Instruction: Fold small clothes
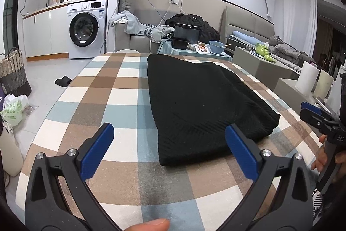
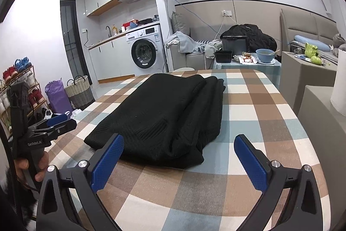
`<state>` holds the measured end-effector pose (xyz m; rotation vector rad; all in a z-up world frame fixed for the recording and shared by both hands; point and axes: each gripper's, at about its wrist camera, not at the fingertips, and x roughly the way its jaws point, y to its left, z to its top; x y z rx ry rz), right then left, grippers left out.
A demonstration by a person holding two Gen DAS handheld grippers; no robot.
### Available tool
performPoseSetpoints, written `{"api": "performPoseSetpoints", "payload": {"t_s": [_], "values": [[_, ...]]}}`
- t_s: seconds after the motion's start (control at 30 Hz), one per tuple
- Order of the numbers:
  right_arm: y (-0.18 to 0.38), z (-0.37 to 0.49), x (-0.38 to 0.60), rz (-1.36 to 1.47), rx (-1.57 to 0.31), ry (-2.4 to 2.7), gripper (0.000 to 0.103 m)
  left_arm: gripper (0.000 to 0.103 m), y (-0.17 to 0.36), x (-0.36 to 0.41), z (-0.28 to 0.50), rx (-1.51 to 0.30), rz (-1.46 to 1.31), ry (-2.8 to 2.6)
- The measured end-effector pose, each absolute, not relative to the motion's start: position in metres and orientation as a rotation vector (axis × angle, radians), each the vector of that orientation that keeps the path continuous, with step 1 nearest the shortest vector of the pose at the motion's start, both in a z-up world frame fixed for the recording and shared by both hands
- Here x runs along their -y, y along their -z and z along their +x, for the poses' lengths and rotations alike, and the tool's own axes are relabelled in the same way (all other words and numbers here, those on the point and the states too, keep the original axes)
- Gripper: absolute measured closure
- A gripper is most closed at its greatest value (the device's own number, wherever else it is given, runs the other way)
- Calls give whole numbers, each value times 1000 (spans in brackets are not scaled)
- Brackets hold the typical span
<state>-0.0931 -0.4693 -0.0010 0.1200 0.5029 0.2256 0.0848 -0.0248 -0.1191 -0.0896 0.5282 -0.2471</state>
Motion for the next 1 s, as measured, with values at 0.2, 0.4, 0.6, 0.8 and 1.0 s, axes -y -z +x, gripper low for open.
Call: {"api": "performPoseSetpoints", "payload": {"t_s": [0.2,0.4,0.6,0.8,1.0], "values": [[0,-95,463,80,-468,-227,0,1,119,22,83,-513,-96,256],[-1,-100,464,81,-438,-221,0,1,117,25,79,-496,-81,267],[-2,-103,466,96,-429,-219,0,1,116,25,78,-495,-81,270],[-3,-106,465,89,-418,-217,0,1,116,25,78,-494,-80,271],[-4,-107,462,79,-414,-220,0,1,116,25,78,-494,-81,269]]}}
